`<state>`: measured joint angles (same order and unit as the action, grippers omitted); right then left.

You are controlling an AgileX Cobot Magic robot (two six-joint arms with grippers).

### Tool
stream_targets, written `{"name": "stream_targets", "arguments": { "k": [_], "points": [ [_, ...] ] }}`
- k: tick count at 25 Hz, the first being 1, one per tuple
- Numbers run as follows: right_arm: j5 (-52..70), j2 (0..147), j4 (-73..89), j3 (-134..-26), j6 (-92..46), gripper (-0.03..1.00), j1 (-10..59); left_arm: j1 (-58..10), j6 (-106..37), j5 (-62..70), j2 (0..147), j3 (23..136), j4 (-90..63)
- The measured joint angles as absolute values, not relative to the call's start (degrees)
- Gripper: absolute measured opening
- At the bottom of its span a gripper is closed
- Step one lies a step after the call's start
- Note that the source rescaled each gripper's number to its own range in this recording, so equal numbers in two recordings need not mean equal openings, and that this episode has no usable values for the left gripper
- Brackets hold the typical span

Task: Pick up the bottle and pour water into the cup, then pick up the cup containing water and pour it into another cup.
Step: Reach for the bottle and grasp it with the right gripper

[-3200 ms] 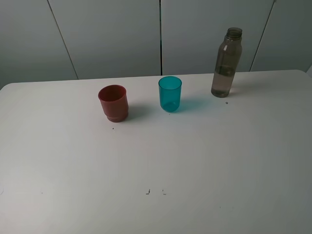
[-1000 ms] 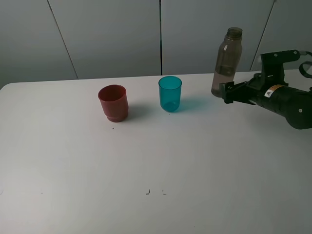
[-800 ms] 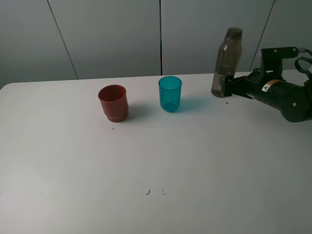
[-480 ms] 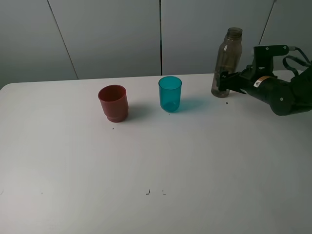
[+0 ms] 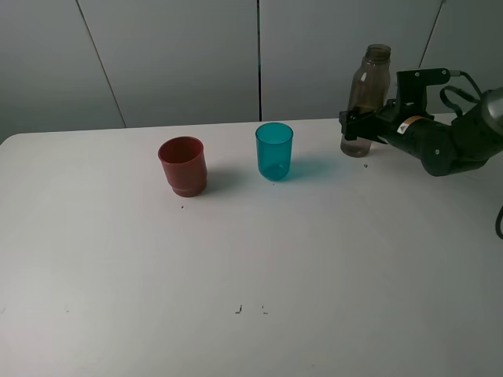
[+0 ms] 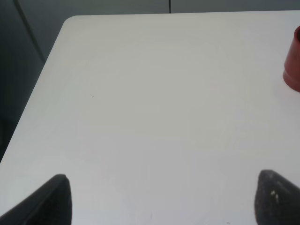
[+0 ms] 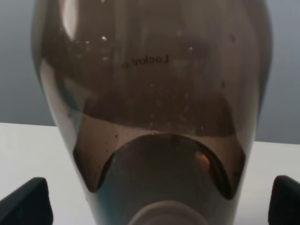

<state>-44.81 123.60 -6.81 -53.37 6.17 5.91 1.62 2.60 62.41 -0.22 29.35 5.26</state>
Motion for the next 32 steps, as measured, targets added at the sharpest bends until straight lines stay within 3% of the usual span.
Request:
{"name": "stream_targets", "arguments": {
  "k": [32],
  "points": [
    [-43.57,128.81,-7.64,-61.79,8.37,1.00,5.91,1.62,2.60,62.41,-0.22,29.35,5.39]
  ]
}}
